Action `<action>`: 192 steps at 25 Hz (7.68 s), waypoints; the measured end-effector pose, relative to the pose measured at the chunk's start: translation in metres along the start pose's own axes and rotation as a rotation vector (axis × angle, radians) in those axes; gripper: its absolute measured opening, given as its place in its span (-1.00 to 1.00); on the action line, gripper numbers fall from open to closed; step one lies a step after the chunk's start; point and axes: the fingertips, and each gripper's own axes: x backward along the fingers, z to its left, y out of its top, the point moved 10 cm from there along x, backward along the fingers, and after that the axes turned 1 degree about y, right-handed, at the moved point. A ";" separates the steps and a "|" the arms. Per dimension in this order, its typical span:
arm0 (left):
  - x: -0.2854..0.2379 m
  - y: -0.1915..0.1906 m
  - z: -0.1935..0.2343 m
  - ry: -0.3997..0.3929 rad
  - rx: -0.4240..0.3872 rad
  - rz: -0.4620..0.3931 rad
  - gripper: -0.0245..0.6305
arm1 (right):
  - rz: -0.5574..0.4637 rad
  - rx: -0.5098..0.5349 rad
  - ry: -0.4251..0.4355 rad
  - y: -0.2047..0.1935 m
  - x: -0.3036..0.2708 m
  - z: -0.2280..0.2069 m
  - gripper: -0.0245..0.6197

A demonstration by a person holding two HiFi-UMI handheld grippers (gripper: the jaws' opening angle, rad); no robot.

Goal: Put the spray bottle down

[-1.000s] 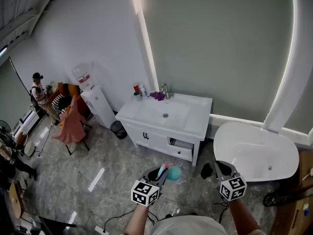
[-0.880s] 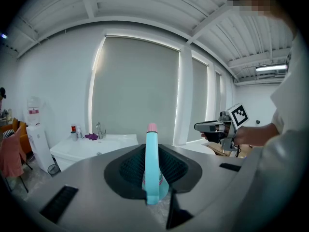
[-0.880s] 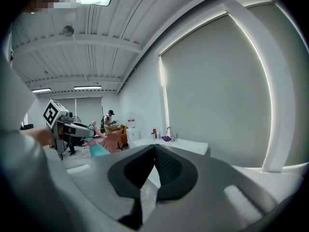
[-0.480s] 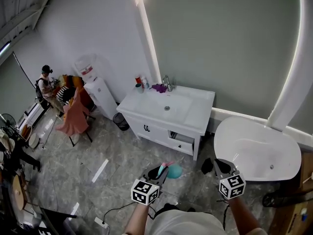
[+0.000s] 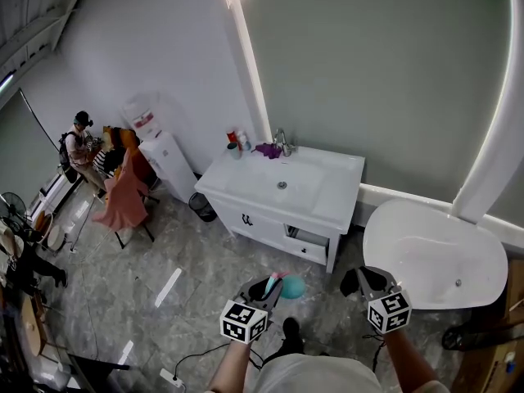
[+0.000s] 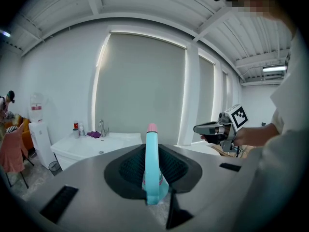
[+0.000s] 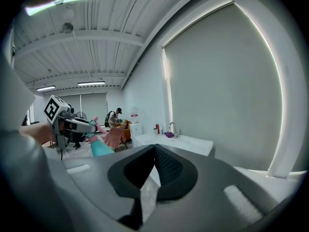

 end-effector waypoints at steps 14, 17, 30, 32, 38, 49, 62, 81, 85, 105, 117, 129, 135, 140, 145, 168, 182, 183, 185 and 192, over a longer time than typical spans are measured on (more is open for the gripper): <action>-0.074 0.033 0.128 -0.077 0.000 0.003 -0.71 | 0.018 -0.008 -0.062 0.036 -0.125 -0.005 -0.89; -0.087 0.039 0.158 -0.095 -0.001 0.007 -0.71 | 0.024 -0.007 -0.076 0.042 -0.153 -0.003 -0.89; -0.123 0.055 0.252 -0.143 0.005 0.011 -0.71 | 0.046 -0.014 -0.117 0.058 -0.243 0.008 -0.89; -0.125 0.055 0.258 -0.144 0.008 0.010 -0.71 | 0.048 -0.014 -0.124 0.059 -0.249 0.007 -0.89; -0.141 0.056 0.270 -0.135 0.022 0.023 -0.71 | 0.064 -0.022 -0.123 0.057 -0.266 -0.005 -0.89; -0.196 0.076 0.290 -0.072 0.033 0.039 -0.71 | 0.066 -0.016 -0.064 0.072 -0.327 -0.067 -0.89; -0.315 0.119 0.297 -0.021 0.046 0.068 -0.71 | 0.110 0.005 0.008 0.094 -0.394 -0.181 -0.89; -0.457 0.161 0.282 -0.023 -0.028 0.152 -0.71 | 0.132 -0.053 -0.010 0.084 -0.422 -0.303 -0.89; -0.477 0.166 0.285 -0.041 -0.044 0.165 -0.71 | 0.135 -0.066 -0.035 0.083 -0.425 -0.310 -0.89; -0.597 0.173 0.359 -0.188 -0.105 0.220 -0.71 | 0.141 -0.132 -0.255 0.086 -0.465 -0.305 -0.89; -0.708 0.161 0.403 -0.203 -0.164 0.286 -0.71 | 0.136 -0.223 -0.404 0.080 -0.478 -0.305 -0.89; -0.784 0.131 0.420 -0.172 -0.236 0.345 -0.71 | 0.167 -0.261 -0.478 0.072 -0.490 -0.293 -0.89; -0.804 0.120 0.423 -0.160 -0.233 0.339 -0.71 | 0.194 -0.275 -0.492 0.065 -0.493 -0.290 -0.89; -0.814 0.113 0.424 -0.148 -0.244 0.335 -0.70 | 0.210 -0.280 -0.497 0.060 -0.494 -0.289 -0.89; -0.817 0.107 0.427 -0.134 -0.230 0.310 -0.70 | 0.223 -0.265 -0.493 0.061 -0.497 -0.291 -0.89; -0.798 0.119 0.432 -0.100 -0.196 0.254 -0.15 | 0.213 -0.227 -0.492 0.075 -0.497 -0.284 -0.89; -0.704 0.166 0.420 -0.145 -0.176 0.037 -0.15 | 0.198 -0.196 -0.468 0.079 -0.495 -0.257 -0.89; -0.697 0.168 0.419 -0.150 -0.176 0.034 -0.15 | 0.196 -0.199 -0.469 0.078 -0.494 -0.254 -0.89; -0.682 0.171 0.417 -0.160 -0.176 0.027 -0.16 | 0.190 -0.203 -0.470 0.076 -0.491 -0.250 -0.89; -0.614 0.172 0.414 -0.123 -0.183 -0.043 -0.48 | 0.159 -0.172 -0.423 0.074 -0.485 -0.225 -0.89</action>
